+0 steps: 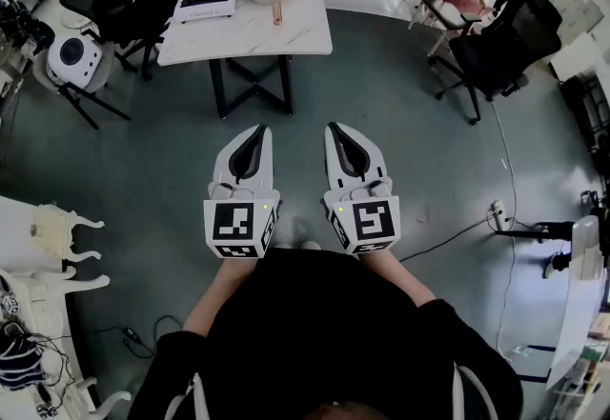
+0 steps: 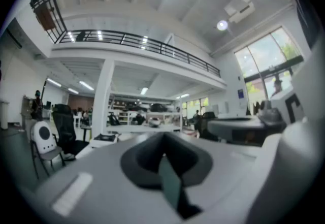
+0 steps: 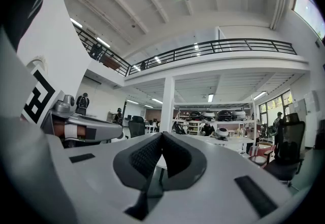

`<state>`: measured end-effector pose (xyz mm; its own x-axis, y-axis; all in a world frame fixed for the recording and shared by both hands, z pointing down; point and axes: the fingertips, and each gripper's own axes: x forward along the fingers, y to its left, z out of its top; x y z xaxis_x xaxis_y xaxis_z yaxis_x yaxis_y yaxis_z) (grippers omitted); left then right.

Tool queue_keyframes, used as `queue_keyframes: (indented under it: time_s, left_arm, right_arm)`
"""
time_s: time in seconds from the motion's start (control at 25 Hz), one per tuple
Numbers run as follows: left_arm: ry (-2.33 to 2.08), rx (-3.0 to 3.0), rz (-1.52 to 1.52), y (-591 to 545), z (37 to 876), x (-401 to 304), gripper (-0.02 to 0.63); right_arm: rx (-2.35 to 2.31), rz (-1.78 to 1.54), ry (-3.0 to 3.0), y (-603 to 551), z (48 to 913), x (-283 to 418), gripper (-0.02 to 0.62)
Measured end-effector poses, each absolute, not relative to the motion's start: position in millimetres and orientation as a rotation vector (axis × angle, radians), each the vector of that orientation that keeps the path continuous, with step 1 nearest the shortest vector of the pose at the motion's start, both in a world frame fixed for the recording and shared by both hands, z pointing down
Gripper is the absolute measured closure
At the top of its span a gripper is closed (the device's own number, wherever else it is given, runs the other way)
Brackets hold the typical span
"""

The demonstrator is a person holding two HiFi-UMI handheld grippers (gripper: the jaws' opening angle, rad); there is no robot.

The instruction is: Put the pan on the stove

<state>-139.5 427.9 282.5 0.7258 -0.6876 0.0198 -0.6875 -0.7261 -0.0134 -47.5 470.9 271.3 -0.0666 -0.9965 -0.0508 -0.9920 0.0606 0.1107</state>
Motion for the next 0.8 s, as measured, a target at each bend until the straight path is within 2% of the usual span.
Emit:
queue_keyframes:
  time_s: [0.8]
  left_arm:
    - [1.083,-2.976,-0.025,403,301,-163,0.597]
  right_arm:
    - [2.152,-0.151,-2.241,449,290,-77,0.573]
